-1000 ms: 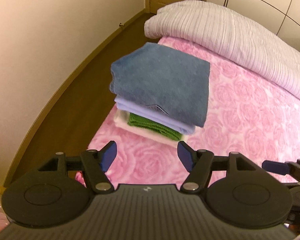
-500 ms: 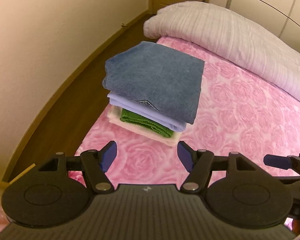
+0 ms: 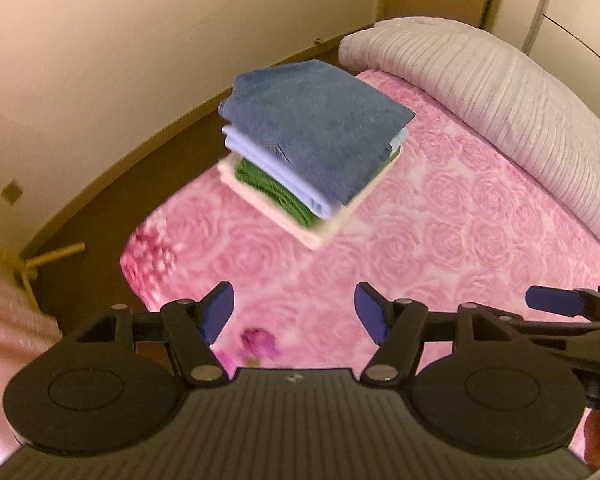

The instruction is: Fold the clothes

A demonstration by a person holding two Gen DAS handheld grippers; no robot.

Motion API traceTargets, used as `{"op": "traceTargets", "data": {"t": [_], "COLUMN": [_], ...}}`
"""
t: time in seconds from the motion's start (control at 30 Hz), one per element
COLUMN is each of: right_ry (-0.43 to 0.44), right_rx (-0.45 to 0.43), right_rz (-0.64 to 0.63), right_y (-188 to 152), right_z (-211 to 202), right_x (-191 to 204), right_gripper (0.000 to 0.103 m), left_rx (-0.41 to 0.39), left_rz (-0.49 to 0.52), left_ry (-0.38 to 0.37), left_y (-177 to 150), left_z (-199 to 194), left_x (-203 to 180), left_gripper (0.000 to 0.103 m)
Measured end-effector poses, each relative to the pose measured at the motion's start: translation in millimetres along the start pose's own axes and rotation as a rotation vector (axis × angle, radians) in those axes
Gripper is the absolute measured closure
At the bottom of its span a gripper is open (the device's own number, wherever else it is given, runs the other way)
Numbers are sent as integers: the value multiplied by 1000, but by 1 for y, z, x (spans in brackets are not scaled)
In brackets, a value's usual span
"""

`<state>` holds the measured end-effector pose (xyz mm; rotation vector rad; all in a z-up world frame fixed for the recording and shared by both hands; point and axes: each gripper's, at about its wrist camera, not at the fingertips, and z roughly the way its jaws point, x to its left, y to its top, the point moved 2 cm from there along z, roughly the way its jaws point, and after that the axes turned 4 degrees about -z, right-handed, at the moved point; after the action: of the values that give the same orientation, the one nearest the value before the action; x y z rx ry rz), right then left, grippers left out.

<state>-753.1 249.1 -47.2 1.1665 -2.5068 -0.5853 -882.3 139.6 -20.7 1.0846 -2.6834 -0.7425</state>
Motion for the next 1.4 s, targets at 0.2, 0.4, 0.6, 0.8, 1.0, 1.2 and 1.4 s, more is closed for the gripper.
{"op": "traceTargets", "data": {"t": [0.2,0.4,0.6,0.8,1.0,1.2,1.4], "right_ry": [35,37,52,72,83,98,107], "right_rx": [12,8,8,27,33,39,55], "right_rz": [-82,-127,-138,-151,-193,-205,-217], "right_y": [-17,-19,-14,-8,3,17,28], "right_z": [-12,-18,-19,-9,1,12,25], "right_x": [-34,-64,-91,-108,-112,-118,-119], "right_gripper": [32,32,32,32,32,32,32], "left_rx": [20,33,26,42,44,60,88], "left_rz": [-104,-200,-207,-226,-237,-220,-231], "left_ry": [38,72,103,121,126,122,115], "left_y": [-36,-55,-56,-50,-39,-29,-23], "left_z": [-14,-24,-26,-12,2,18,34], "left_x": [-29,-63,-100,-116,-124,-129,-128], "left_gripper": [40,40,40,40,40,40,40]}}
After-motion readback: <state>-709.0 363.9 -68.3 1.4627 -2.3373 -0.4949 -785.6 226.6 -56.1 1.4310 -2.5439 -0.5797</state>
